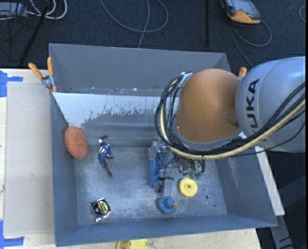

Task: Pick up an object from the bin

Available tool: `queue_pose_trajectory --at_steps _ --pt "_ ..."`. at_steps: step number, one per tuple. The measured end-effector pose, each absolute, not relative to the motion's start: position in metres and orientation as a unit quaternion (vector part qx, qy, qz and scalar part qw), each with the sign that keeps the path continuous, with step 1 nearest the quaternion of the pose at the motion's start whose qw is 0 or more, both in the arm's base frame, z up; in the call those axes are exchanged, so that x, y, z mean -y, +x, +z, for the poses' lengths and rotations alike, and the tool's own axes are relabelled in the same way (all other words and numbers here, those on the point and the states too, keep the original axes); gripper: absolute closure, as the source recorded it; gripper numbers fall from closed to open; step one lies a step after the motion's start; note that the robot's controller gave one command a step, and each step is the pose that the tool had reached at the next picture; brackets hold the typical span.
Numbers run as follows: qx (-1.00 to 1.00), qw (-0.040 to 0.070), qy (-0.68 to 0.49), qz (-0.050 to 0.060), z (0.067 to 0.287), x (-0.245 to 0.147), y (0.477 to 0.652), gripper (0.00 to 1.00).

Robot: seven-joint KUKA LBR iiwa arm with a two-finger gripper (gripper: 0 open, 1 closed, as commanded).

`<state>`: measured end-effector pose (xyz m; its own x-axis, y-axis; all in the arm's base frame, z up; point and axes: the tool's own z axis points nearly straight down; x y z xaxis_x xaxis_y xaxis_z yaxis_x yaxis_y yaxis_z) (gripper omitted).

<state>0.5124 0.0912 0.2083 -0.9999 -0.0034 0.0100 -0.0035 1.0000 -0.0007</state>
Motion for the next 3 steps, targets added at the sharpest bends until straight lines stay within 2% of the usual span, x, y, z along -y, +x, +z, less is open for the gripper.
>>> queue_pose_trajectory --at_steps 1,2,3 --pt "1.0 0.001 0.001 0.0 0.213 -0.091 0.514 0.0" --pt "1.0 -0.002 0.03 0.0 0.197 -0.09 0.516 0.0" --pt "0.998 0.003 0.067 0.0 0.17 -0.082 0.516 0.0"
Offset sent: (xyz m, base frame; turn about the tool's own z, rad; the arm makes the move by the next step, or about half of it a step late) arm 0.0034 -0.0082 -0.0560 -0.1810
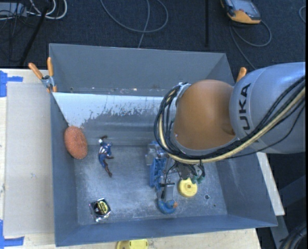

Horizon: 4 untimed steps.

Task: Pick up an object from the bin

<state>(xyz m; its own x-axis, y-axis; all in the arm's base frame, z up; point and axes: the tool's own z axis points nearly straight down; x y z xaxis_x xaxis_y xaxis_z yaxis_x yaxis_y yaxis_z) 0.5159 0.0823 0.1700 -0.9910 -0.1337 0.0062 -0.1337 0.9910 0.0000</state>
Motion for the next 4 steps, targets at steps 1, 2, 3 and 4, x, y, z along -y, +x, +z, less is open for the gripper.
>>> queue_pose_trajectory --at_steps 1,2,3,4 --pt "0.999 0.001 0.049 0.0 0.162 -0.076 0.505 0.0" --pt "0.996 0.0 0.087 0.0 0.138 -0.074 0.524 0.0" --pt "0.988 0.0 0.156 -0.001 0.122 -0.034 0.509 0.0" --pt "0.992 0.001 0.125 0.001 0.099 -0.012 0.516 0.0"
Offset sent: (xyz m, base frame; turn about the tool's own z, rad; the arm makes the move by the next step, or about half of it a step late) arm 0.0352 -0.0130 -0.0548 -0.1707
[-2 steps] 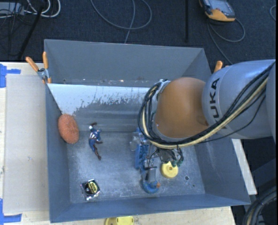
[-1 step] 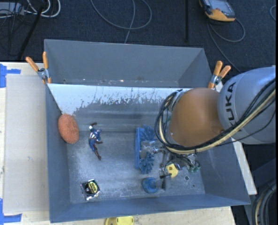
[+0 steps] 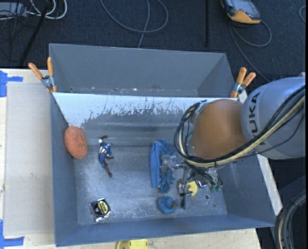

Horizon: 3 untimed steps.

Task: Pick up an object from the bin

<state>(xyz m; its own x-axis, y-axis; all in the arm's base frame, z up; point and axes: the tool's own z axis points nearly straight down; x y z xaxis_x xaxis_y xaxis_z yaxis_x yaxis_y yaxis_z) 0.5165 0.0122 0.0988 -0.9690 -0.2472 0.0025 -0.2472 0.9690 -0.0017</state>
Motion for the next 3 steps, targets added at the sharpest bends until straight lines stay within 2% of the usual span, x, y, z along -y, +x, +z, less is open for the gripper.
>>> queue_pose_trajectory --at_steps 1,3 --pt "0.987 0.003 0.162 0.0 0.082 -0.023 0.548 0.0" --pt "0.983 -0.006 0.182 0.0 0.076 -0.011 0.515 0.0"
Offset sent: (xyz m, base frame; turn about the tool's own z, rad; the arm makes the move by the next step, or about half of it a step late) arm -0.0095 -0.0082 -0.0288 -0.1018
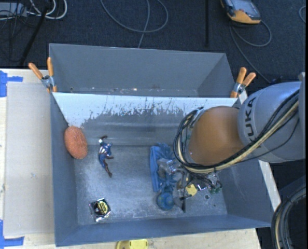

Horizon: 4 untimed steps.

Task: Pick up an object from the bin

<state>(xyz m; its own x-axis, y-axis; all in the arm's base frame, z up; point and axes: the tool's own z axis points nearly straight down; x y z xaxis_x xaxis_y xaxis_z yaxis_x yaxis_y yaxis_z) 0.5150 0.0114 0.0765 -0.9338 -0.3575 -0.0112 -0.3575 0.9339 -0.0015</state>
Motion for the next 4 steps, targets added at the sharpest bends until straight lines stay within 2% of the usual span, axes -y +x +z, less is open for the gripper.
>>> queue_pose_trajectory --at_steps 1,2,3,4 --pt "-0.981 0.005 -0.192 0.0 0.075 -0.009 0.522 0.0" --pt "-0.971 -0.003 -0.24 0.0 0.073 -0.021 0.543 0.0" --pt "-0.98 0.008 -0.198 0.0 0.074 -0.003 0.501 1.0" --pt "-0.98 0.008 -0.198 0.0 0.074 -0.003 0.501 1.0"
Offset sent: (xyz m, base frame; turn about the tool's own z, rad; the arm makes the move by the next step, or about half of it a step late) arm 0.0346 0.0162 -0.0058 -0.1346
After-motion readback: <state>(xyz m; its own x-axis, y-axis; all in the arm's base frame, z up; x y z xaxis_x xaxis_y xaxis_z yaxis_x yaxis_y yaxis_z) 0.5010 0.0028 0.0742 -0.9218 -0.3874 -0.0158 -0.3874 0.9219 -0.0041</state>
